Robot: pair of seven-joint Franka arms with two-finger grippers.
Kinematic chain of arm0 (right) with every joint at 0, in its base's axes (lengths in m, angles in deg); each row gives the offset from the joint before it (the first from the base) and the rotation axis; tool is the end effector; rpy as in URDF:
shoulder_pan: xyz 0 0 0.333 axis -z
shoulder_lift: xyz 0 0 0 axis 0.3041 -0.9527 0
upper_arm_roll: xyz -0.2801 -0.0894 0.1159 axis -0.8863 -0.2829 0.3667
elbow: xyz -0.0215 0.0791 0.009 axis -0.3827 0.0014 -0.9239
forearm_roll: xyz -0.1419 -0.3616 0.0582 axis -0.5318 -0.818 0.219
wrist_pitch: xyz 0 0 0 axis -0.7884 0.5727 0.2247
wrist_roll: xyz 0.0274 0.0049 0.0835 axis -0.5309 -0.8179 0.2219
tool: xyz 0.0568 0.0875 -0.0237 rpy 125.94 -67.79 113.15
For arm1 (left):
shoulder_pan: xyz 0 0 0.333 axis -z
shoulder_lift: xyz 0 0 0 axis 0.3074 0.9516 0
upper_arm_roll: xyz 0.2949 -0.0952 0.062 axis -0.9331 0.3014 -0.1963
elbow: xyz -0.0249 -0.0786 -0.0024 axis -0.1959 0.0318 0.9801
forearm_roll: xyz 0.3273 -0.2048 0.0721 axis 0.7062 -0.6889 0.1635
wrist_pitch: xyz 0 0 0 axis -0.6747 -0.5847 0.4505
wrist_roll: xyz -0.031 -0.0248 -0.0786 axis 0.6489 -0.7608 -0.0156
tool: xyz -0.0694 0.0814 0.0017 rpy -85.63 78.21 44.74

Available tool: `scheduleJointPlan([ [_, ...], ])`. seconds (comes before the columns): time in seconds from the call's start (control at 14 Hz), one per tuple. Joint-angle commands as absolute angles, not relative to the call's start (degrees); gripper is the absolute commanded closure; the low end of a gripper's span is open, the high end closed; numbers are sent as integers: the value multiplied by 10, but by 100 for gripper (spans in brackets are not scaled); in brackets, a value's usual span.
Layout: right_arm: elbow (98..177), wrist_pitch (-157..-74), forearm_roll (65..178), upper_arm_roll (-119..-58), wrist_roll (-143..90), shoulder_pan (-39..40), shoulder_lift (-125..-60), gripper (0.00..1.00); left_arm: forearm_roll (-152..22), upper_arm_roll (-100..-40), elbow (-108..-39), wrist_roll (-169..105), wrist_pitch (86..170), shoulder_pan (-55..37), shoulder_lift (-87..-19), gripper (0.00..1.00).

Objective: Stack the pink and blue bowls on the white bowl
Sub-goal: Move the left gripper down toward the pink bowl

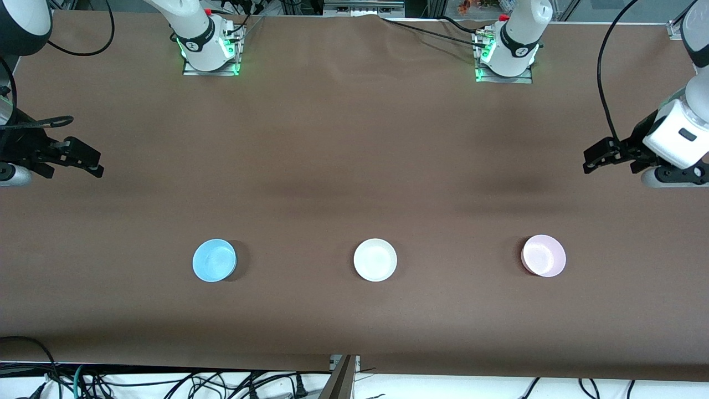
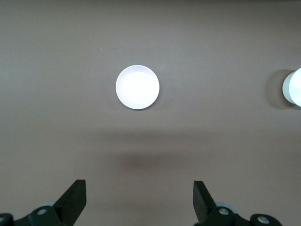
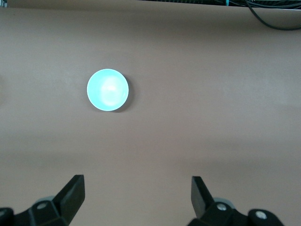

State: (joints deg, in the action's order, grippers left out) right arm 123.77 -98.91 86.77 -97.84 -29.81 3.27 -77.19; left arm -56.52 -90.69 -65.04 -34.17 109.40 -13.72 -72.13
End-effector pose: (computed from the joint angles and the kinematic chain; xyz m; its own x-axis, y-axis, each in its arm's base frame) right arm 0.6135 0.0134 0.5916 0.9958 0.0289 0.0872 0.0288 -0.9996 0.0022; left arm 0.5977 -0.0202 0.5619 0.9990 0.0455 0.0043 0.0455 -0.9990 -0.0003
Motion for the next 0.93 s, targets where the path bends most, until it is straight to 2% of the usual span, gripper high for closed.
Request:
scheduleJointPlan([
  [0.0, 1234, -1001, 877, -977, -305, 36, -778, 0, -570, -907, -632, -355, 1118, -150, -677, 0],
  [0.57, 1235, -1015, 877, -977, -305, 36, -784, 0, -569, -907, -640, -401, 1254, -205, -551, 0],
  [0.86, 1235, -1015, 877, -977, -304, 37, -785, 0, -574, -907, -642, -437, 1322, -235, -486, 4],
])
